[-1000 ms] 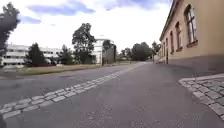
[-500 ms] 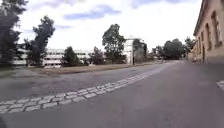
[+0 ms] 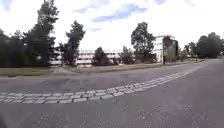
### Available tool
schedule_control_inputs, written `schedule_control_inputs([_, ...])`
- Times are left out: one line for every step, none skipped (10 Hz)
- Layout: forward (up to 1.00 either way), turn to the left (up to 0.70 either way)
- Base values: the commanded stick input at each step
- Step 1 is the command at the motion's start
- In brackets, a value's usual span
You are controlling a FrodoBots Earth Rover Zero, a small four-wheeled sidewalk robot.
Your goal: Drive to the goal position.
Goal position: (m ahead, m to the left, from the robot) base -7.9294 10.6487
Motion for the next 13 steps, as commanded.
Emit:
schedule_control_inputs([0.00,0.70])
schedule_control_inputs([0.00,0.70])
schedule_control_inputs([0.00,0.70])
schedule_control_inputs([0.00,0.70])
schedule_control_inputs([0.00,0.70])
schedule_control_inputs([0.00,0.70])
schedule_control_inputs([0.00,0.70])
schedule_control_inputs([0.00,0.70])
schedule_control_inputs([0.00,0.70])
schedule_control_inputs([0.00,0.70])
schedule_control_inputs([0.00,0.70])
schedule_control_inputs([0.00,0.70])
schedule_control_inputs([0.00,0.70])
